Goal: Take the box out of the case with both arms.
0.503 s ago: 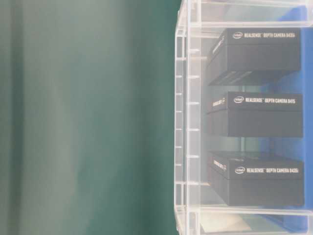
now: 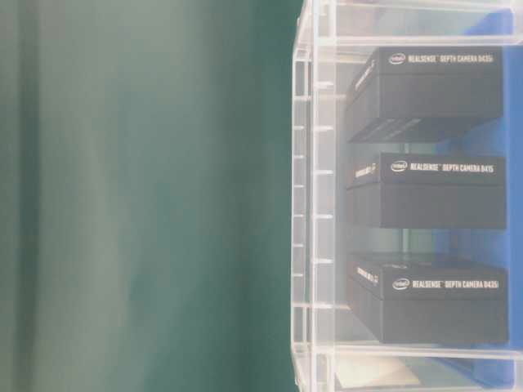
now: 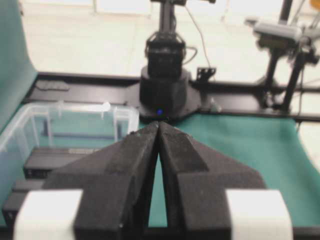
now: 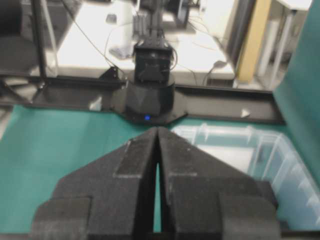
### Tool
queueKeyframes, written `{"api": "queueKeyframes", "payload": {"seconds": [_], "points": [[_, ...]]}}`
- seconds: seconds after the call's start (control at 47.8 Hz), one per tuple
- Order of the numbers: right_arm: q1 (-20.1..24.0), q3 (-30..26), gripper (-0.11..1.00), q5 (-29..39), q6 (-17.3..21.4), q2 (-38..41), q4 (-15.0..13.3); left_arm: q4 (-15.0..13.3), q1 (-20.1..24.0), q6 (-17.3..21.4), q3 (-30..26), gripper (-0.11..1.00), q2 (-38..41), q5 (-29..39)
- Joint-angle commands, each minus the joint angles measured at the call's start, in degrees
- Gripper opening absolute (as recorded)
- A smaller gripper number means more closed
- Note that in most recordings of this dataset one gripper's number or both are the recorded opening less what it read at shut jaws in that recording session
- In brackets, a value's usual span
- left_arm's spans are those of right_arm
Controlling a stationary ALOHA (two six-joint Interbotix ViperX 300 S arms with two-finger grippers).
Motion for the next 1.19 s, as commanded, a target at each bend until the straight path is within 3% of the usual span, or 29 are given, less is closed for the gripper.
{"api": "queueKeyframes", "payload": {"seconds": [0.0, 0.272, 0.482, 0.607, 0.754, 0.859, 0.984, 1.173], "points": [[-0.09, -6.86, 0.01, 5.89, 0.09, 0.53, 0.18, 0.26, 0.09, -0.79, -6.77, 0.02, 0.70, 5.19], [-0.09, -20.83, 0.01, 19.60, 0.18, 4.31, 0.18, 0.26, 0.09, -1.05, -19.42, 0.02, 2.72, 17.67], [-0.09, -22.06, 0.01, 25.05, 0.62, 4.48, 0.18, 0.26, 0.09, -1.41, -20.74, 0.02, 3.16, 22.15], [-0.18, -22.50, 0.01, 35.95, 4.48, 4.83, 0.18, 0.26, -0.97, -2.64, -21.36, 0.02, 3.87, 28.13], [-0.18, -23.99, 0.01, 53.88, 10.99, 6.15, 0.18, 0.26, -3.43, -3.87, -23.38, 0.02, 5.54, 40.52], [-0.09, -25.14, 0.01, 64.78, 13.71, 7.21, 0.09, 0.26, -4.75, -6.06, -24.96, 0.02, 7.12, 53.00], [-0.09, -25.84, 0.01, 76.38, 14.41, 8.70, 0.00, 0.26, -4.83, -10.55, -26.19, 0.02, 8.79, 65.74], [-0.09, -25.93, 0.01, 87.80, 14.41, 10.72, -0.18, 0.18, -5.54, -16.35, -26.89, 0.02, 10.28, 78.40]]}}
